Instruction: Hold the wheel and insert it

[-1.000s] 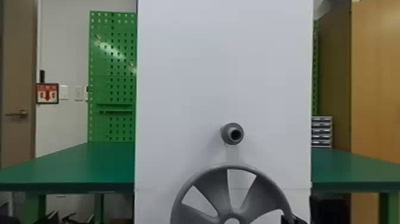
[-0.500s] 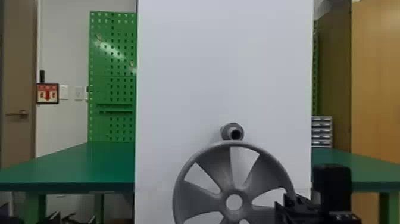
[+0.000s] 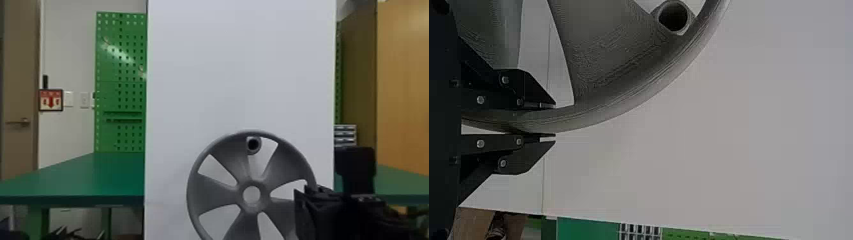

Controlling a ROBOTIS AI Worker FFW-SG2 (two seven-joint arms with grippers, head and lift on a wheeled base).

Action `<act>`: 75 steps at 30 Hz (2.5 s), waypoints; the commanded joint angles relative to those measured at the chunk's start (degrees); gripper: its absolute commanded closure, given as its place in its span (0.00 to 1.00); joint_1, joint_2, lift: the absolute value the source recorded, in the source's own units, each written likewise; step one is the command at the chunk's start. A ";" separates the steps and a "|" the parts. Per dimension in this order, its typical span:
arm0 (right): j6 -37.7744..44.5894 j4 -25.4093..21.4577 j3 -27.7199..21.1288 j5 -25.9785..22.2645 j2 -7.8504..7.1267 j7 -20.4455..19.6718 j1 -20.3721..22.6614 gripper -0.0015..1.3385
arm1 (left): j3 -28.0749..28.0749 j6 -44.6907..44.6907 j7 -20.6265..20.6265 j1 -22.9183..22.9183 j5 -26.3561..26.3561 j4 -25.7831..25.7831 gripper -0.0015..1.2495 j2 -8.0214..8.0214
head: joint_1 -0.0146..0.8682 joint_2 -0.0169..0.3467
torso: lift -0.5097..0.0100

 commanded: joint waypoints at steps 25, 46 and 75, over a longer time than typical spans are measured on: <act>9.65 0.44 -1.76 -0.92 -0.55 0.00 -13.11 0.89 | -1.06 0.73 0.00 -0.60 -0.63 0.17 0.40 0.00 | 0.02 0.05 | 0.02; 10.53 1.40 -2.73 -1.44 -0.81 0.00 -15.66 0.89 | -1.41 0.99 0.00 -0.87 -0.71 0.26 0.40 0.00 | 0.02 0.05 | 0.02; 10.00 1.67 -1.85 -1.01 -0.37 0.00 -15.92 0.89 | -1.76 0.99 0.00 -1.13 -0.98 0.53 0.40 0.00 | 0.02 0.05 | 0.02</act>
